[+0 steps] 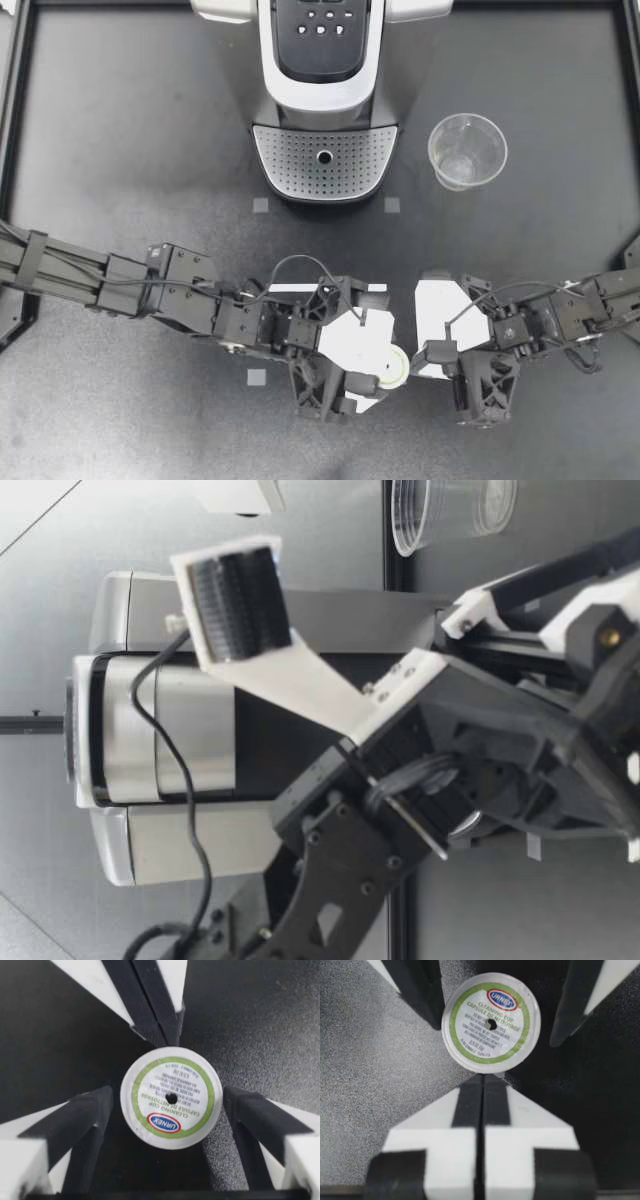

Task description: Place the coffee capsule inside the capsule container, then place the cup onto the center of the cup tray, then push the 'Hot Water' and 'Travel Mug' buttons.

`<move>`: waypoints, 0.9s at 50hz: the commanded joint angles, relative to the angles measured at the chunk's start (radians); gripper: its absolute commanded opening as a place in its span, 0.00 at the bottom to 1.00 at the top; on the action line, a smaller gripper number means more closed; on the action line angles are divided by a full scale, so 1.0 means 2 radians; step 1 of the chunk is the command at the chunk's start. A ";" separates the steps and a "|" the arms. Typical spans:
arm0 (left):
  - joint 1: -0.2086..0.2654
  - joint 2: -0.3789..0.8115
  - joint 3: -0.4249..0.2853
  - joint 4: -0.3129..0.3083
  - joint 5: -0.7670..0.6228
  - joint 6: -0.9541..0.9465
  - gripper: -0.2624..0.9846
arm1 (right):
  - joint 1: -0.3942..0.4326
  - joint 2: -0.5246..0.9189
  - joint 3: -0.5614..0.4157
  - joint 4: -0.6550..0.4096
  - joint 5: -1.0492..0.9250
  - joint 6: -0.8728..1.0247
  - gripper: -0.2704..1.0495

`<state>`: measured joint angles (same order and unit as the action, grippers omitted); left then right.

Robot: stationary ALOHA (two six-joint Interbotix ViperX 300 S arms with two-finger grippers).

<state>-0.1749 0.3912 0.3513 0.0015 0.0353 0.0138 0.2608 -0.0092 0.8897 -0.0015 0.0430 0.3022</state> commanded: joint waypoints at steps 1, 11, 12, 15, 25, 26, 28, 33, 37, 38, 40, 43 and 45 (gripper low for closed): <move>0.002 -0.009 -0.015 0.001 0.003 0.002 0.84 | 0.003 -0.005 -0.010 -0.001 -0.002 0.001 0.24; 0.002 -0.008 -0.018 0.001 0.013 0.001 0.73 | 0.003 -0.005 -0.010 -0.001 -0.002 0.000 0.24; 0.002 -0.008 -0.018 0.001 0.013 0.001 0.71 | 0.003 -0.005 -0.010 0.000 -0.002 0.000 0.24; 0.001 -0.008 -0.019 0.001 0.013 0.000 0.66 | 0.002 -0.005 -0.010 -0.001 -0.002 0.000 0.24; 0.001 -0.012 -0.017 0.001 0.014 -0.002 0.62 | 0.003 -0.015 -0.008 -0.001 0.000 0.004 0.24; 0.002 -0.013 -0.015 0.001 0.015 -0.003 0.62 | 0.003 -0.018 -0.008 0.000 0.001 0.005 0.24; 0.001 -0.016 -0.012 0.001 0.014 -0.005 0.62 | 0.003 -0.025 -0.006 -0.001 0.002 0.005 0.24; 0.001 -0.033 0.003 0.001 0.012 -0.010 0.62 | 0.003 -0.054 0.002 -0.001 0.002 0.005 0.24; 0.001 -0.052 0.020 0.000 0.011 -0.014 0.62 | -0.003 -0.084 0.009 -0.001 -0.008 0.003 0.24; 0.001 -0.058 0.025 -0.001 0.009 -0.015 0.62 | -0.006 -0.091 0.011 0.000 -0.011 0.004 0.24; 0.001 -0.068 0.035 -0.001 0.005 -0.016 0.62 | -0.013 -0.104 0.013 0.000 -0.018 0.005 0.24; 0.001 -0.084 0.050 -0.001 -0.008 -0.020 0.62 | -0.021 -0.121 0.020 -0.001 -0.031 0.005 0.24; 0.001 -0.094 0.061 -0.002 -0.018 -0.025 0.62 | -0.029 -0.132 0.025 -0.001 -0.043 0.004 0.24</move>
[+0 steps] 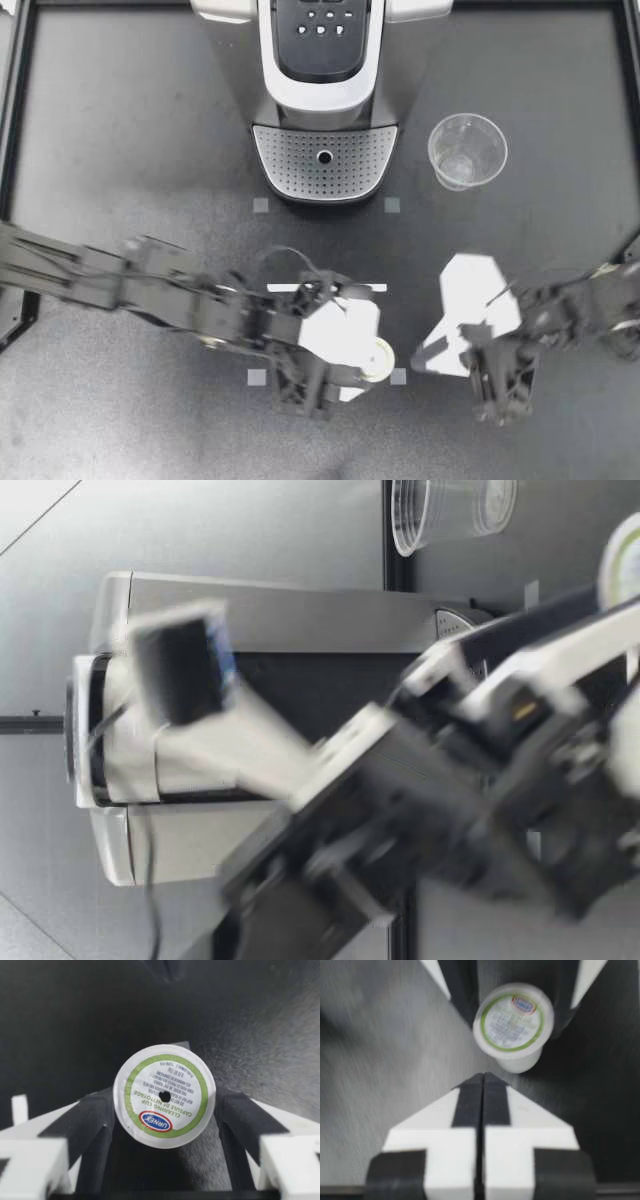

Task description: Place the coffee capsule inside the capsule container, then place the cup onto the center of the cup tray, then push the 'Hot Water' and 'Travel Mug' buttons.

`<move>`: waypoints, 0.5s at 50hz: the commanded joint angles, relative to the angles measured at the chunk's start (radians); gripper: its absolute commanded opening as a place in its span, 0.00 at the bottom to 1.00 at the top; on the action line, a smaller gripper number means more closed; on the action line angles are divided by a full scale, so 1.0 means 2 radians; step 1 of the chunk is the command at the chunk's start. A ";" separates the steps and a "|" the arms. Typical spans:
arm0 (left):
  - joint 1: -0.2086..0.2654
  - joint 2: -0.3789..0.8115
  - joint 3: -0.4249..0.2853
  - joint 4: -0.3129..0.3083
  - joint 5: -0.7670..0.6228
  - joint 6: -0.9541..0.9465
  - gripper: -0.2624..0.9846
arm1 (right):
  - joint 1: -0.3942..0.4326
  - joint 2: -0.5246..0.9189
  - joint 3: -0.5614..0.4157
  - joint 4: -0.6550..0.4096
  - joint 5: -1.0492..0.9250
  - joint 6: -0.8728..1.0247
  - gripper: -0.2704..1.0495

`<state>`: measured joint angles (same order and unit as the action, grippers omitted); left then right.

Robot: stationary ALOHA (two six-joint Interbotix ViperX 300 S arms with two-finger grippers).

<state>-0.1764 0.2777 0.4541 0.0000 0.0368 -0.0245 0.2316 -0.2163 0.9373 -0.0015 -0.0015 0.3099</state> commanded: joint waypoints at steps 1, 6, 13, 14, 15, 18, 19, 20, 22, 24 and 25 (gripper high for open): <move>0.002 -0.041 0.015 -0.001 -0.025 -0.008 0.62 | -0.019 -0.035 0.004 -0.001 -0.028 0.001 0.24; 0.002 -0.067 0.048 -0.002 -0.051 -0.021 0.62 | -0.047 -0.057 0.018 0.001 -0.078 0.001 0.24; 0.002 -0.093 0.085 -0.002 -0.068 -0.034 0.62 | -0.107 -0.060 0.028 0.001 -0.196 0.002 0.24; 0.002 -0.097 0.089 -0.002 -0.071 -0.035 0.62 | -0.115 -0.058 0.028 0.002 -0.211 0.001 0.24; 0.002 -0.100 0.093 -0.002 -0.074 -0.036 0.62 | -0.123 -0.054 0.027 0.001 -0.226 0.001 0.24; 0.002 -0.111 0.103 -0.002 -0.086 -0.038 0.62 | -0.144 -0.044 0.021 0.001 -0.263 -0.001 0.24; 0.002 -0.115 0.107 -0.002 -0.091 -0.038 0.62 | -0.151 -0.040 0.019 0.001 -0.274 -0.001 0.24; 0.002 -0.118 0.110 -0.002 -0.094 -0.038 0.62 | -0.157 -0.035 0.017 0.002 -0.284 -0.002 0.24; 0.002 -0.126 0.119 -0.002 -0.100 -0.038 0.62 | -0.170 -0.024 0.008 0.001 -0.303 -0.003 0.24; 0.002 -0.131 0.125 -0.002 -0.102 -0.038 0.62 | -0.177 -0.014 0.000 0.001 -0.314 -0.004 0.24; 0.002 -0.135 0.129 -0.002 -0.102 -0.038 0.62 | -0.180 -0.009 -0.005 0.001 -0.318 -0.004 0.24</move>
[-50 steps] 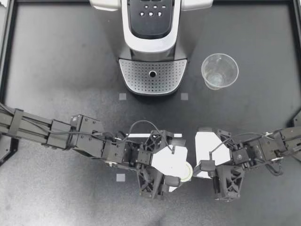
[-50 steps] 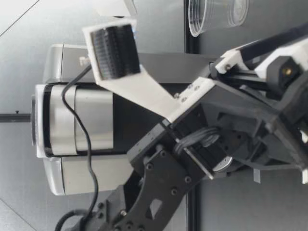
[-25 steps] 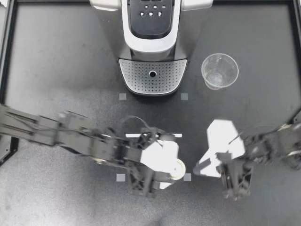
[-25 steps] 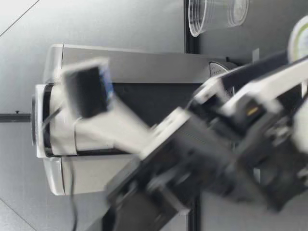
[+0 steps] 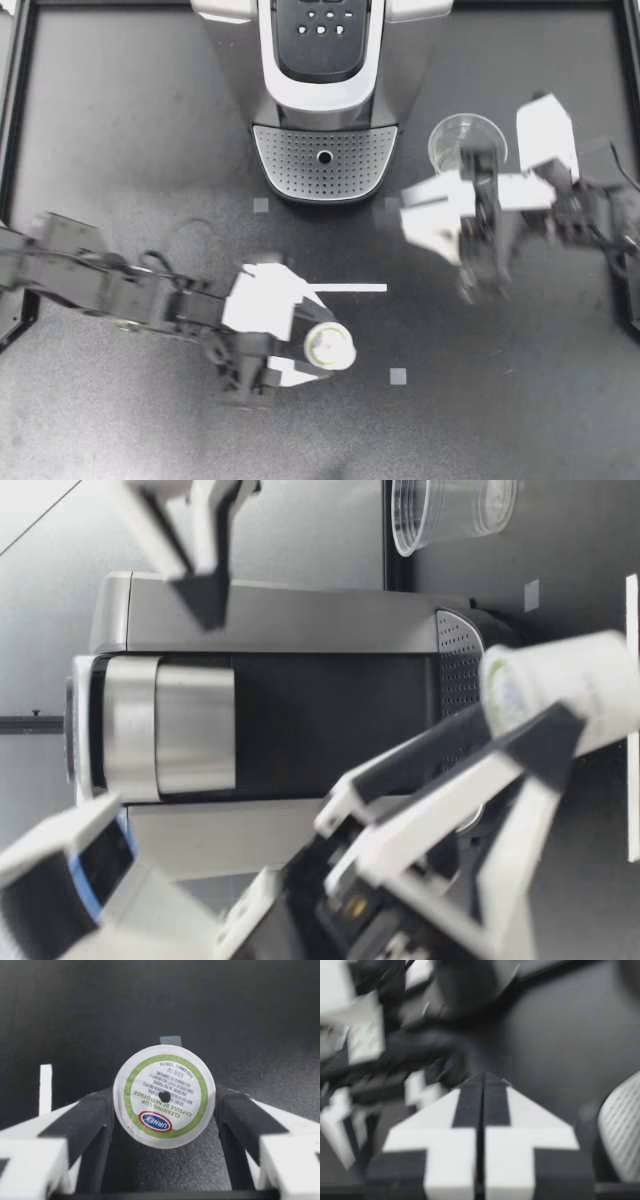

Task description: Place the coffee capsule inside the capsule container, then place the cup onto the center of the cup tray, then push the 'Hot Water' and 'Travel Mug' buttons.

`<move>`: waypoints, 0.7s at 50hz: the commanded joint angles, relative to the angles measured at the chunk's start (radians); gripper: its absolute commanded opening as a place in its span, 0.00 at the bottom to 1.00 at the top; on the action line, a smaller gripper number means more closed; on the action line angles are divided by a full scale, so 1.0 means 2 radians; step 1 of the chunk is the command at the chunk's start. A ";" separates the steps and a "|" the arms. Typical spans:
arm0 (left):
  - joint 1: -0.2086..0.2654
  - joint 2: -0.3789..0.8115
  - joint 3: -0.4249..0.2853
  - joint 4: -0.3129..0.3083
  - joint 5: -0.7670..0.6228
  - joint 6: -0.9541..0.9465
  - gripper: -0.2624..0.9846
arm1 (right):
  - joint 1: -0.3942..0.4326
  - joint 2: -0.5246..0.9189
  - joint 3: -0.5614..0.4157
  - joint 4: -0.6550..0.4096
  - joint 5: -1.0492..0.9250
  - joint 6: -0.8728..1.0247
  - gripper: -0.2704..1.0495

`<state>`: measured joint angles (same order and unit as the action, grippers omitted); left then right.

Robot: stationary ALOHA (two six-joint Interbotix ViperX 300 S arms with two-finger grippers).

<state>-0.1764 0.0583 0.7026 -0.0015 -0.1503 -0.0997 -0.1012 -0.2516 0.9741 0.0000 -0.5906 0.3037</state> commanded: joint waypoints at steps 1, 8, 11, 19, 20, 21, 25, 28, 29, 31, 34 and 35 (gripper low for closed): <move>0.002 -0.028 0.008 -0.001 -0.009 -0.001 0.62 | -0.016 0.013 -0.028 0.000 -0.028 -0.001 0.24; 0.002 -0.045 0.031 -0.002 -0.011 -0.002 0.62 | -0.025 0.048 -0.065 0.000 -0.031 -0.002 0.24; 0.002 -0.054 0.039 -0.002 -0.012 -0.002 0.62 | -0.028 0.061 -0.080 0.000 -0.033 -0.003 0.24; 0.002 -0.067 0.053 -0.002 -0.012 -0.002 0.62 | -0.036 0.077 -0.103 0.001 -0.041 -0.002 0.24; 0.002 -0.067 0.054 -0.002 -0.012 -0.002 0.62 | -0.038 0.078 -0.104 0.000 -0.043 -0.002 0.24; 0.002 -0.068 0.055 -0.002 -0.012 -0.002 0.62 | -0.038 0.078 -0.105 0.001 -0.044 -0.002 0.24; 0.002 -0.071 0.057 -0.002 -0.011 -0.001 0.62 | -0.046 0.077 -0.104 0.002 -0.050 -0.002 0.24; 0.002 -0.071 0.058 -0.002 -0.010 0.000 0.62 | -0.052 0.074 -0.104 0.006 -0.055 -0.002 0.24; 0.002 -0.071 0.058 -0.002 -0.009 0.000 0.62 | -0.055 0.074 -0.103 0.010 -0.058 -0.002 0.23; 0.002 -0.071 0.058 -0.002 -0.009 0.000 0.62 | -0.058 0.072 -0.103 0.014 -0.064 -0.002 0.23; 0.002 -0.071 0.058 -0.002 -0.008 0.000 0.62 | -0.062 0.071 -0.102 0.016 -0.075 -0.002 0.23; 0.002 -0.071 0.058 -0.002 -0.008 0.000 0.62 | -0.063 0.071 -0.101 0.017 -0.079 -0.002 0.23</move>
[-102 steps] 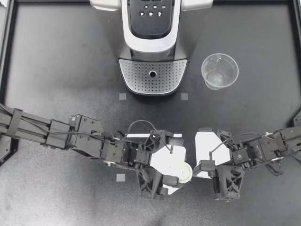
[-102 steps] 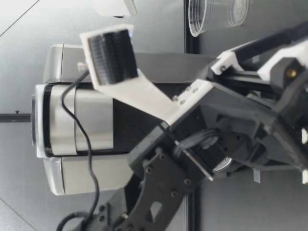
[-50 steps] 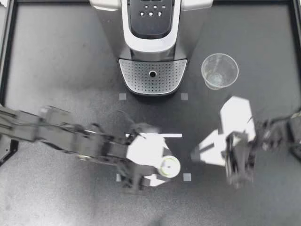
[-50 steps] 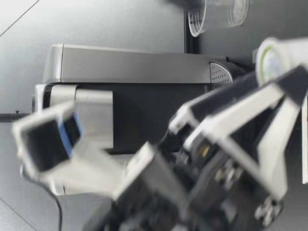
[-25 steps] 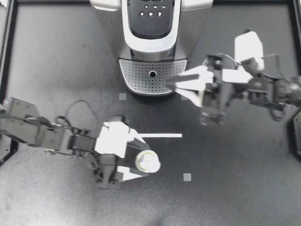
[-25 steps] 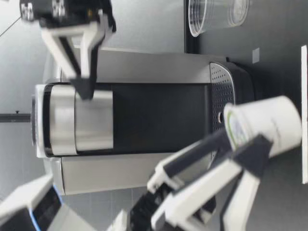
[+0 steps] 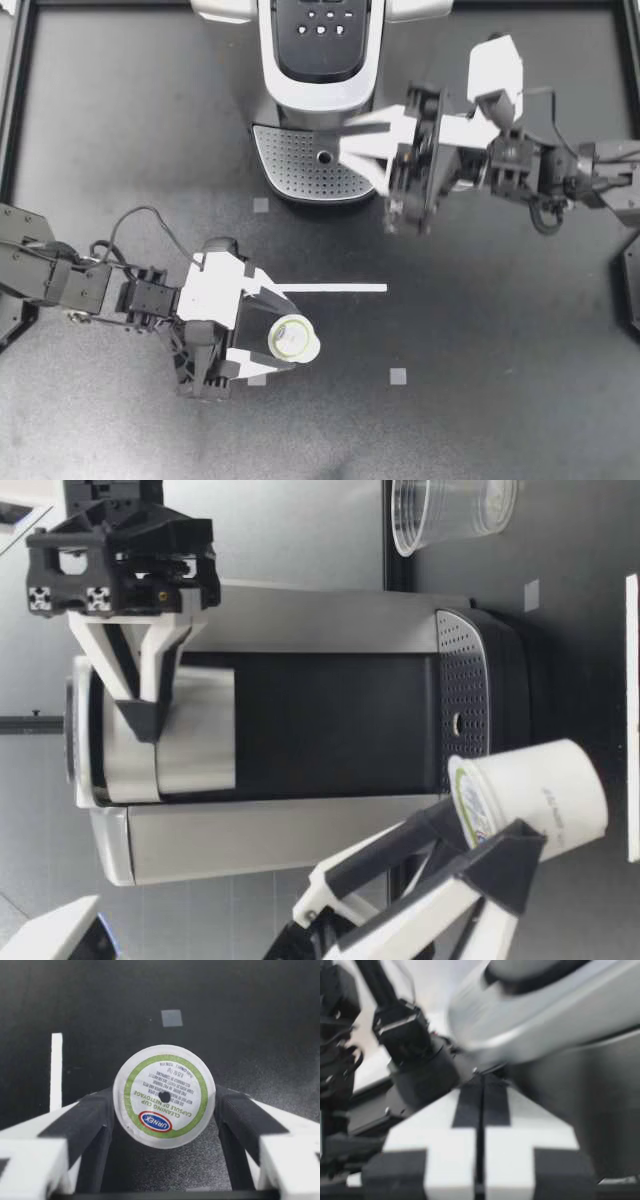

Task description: Place the coffee capsule inside the capsule container, then place the cup onto the center of the cup tray, then push the 'Hot Water' and 'Travel Mug' buttons.

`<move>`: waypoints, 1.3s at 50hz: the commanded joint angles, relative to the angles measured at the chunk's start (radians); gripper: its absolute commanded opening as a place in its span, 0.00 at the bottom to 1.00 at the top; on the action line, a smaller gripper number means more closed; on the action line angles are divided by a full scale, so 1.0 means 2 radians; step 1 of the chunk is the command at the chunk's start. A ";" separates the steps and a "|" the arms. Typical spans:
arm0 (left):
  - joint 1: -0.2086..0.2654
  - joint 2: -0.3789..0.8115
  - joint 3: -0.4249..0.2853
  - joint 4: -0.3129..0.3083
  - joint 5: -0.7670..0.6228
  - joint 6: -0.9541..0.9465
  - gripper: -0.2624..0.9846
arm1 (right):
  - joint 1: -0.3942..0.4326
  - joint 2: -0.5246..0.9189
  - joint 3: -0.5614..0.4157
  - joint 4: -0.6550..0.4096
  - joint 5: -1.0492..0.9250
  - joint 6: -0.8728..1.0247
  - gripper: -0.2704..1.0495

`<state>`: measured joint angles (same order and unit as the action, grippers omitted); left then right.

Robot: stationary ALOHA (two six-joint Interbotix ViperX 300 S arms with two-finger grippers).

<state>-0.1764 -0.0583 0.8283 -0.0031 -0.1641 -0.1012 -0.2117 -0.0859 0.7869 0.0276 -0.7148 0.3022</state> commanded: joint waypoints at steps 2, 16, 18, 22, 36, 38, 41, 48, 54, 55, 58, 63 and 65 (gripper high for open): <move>0.002 -0.013 -0.003 -0.002 -0.002 0.001 0.62 | -0.009 -0.012 -0.007 0.003 -0.025 -0.002 0.23; 0.002 -0.013 -0.002 -0.002 -0.002 0.001 0.62 | -0.010 -0.031 -0.008 0.003 -0.068 -0.007 0.23; 0.002 -0.013 -0.002 -0.002 -0.002 0.001 0.62 | -0.010 -0.035 -0.008 0.003 -0.075 -0.008 0.23; 0.002 -0.013 -0.002 -0.002 -0.002 0.001 0.62 | -0.010 -0.042 -0.008 0.003 -0.086 -0.013 0.23; 0.002 -0.015 -0.009 -0.002 0.002 0.002 0.62 | -0.021 -0.052 -0.022 0.015 -0.095 -0.047 0.23; 0.002 -0.015 -0.012 -0.002 0.006 0.002 0.62 | -0.024 -0.052 -0.025 0.017 -0.096 -0.051 0.23; 0.002 -0.016 -0.018 -0.002 0.023 0.002 0.62 | -0.030 -0.052 -0.028 0.017 -0.097 -0.055 0.23; 0.002 -0.018 -0.033 0.000 0.062 0.005 0.62 | -0.047 -0.048 -0.039 0.018 -0.097 -0.058 0.23; 0.002 -0.021 -0.044 0.005 0.084 0.008 0.62 | -0.063 -0.046 -0.045 0.018 -0.097 -0.058 0.23; 0.002 -0.023 -0.047 0.005 0.087 0.011 0.62 | -0.066 -0.045 -0.046 0.018 -0.097 -0.058 0.23; 0.002 -0.031 -0.054 0.008 0.100 0.019 0.62 | -0.074 -0.046 -0.048 0.018 -0.097 -0.059 0.23; 0.004 -0.047 -0.070 0.021 0.135 0.038 0.62 | -0.084 -0.045 -0.049 0.018 -0.098 -0.059 0.23; 0.005 -0.053 -0.079 0.028 0.156 0.046 0.62 | -0.088 -0.045 -0.050 0.018 -0.097 -0.059 0.23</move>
<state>-0.1749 -0.1166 0.7179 0.0337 0.0982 -0.0245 -0.3513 -0.1672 0.7133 0.0598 -0.8989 0.1856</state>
